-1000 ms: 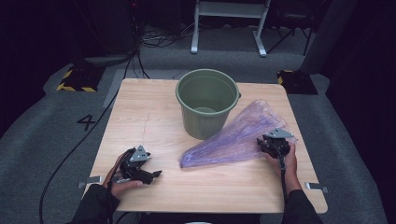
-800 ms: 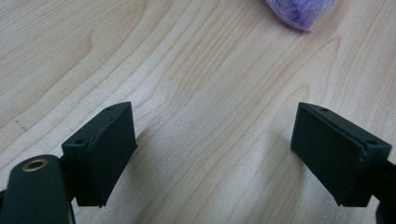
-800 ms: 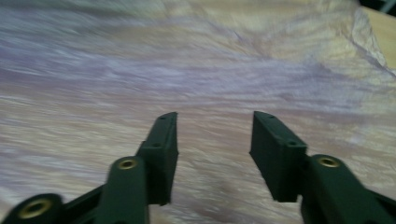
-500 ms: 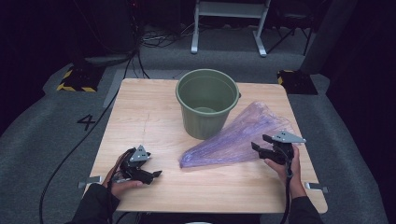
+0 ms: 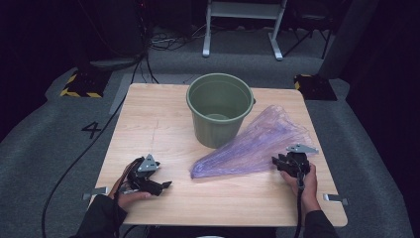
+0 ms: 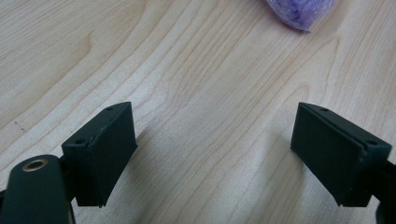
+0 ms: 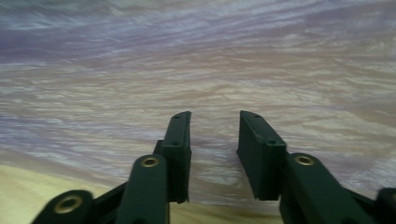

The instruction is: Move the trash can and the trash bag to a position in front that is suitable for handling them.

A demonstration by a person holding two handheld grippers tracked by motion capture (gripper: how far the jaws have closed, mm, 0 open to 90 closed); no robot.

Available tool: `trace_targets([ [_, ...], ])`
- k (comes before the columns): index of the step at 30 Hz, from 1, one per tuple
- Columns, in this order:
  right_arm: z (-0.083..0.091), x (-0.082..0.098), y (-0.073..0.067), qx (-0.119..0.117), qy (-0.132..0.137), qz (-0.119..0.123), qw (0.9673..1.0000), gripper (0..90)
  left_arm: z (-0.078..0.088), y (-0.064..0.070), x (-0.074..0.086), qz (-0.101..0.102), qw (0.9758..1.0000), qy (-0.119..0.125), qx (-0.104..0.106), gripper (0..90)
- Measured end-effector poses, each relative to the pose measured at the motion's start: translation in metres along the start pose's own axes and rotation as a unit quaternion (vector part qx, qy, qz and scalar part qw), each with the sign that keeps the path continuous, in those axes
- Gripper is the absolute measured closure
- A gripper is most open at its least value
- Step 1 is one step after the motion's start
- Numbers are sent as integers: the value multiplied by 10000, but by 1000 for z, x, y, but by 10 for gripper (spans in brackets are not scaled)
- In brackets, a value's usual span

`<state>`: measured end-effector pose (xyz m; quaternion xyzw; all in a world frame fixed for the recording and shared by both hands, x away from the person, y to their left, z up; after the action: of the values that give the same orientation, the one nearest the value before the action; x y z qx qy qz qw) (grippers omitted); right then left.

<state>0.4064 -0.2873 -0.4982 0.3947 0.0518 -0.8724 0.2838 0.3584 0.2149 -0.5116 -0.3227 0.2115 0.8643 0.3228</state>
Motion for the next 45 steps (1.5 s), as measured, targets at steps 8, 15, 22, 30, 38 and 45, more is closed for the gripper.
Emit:
trace_targets([
  [8,-13,-4,17,85,8,12,10000,740,-1,0,-1,-4,10000,-10,17,132],
  [15,-13,-11,24,127,270,190,9994,616,-1,0,-1,-16,10000,-14,23,132],
  [22,15,-20,12,-169,825,360,9958,420,-1,0,-1,-9,10000,-12,26,133],
  [30,53,-46,-8,-521,1622,603,9835,352,-1,0,-1,-7,10000,-19,27,132],
  [38,72,-82,-35,-968,1841,1071,9722,304,-1,0,-1,-5,10000,-18,27,132],
  [45,82,-114,-53,-1123,1903,1456,9643,293,-1,0,-1,-7,10000,-19,30,132],
])
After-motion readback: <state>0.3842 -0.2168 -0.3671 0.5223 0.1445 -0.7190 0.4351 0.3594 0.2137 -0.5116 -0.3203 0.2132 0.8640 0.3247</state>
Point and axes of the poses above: each handheld gripper's, and its own axes: z roughly backward along the jaws, x roughly out of its underside, y roughly to its right, the point moved 1 cm from there along -z, roughly forward along the jaws, and after that the axes turned 12 degrees about z, right-handed, at the moved point
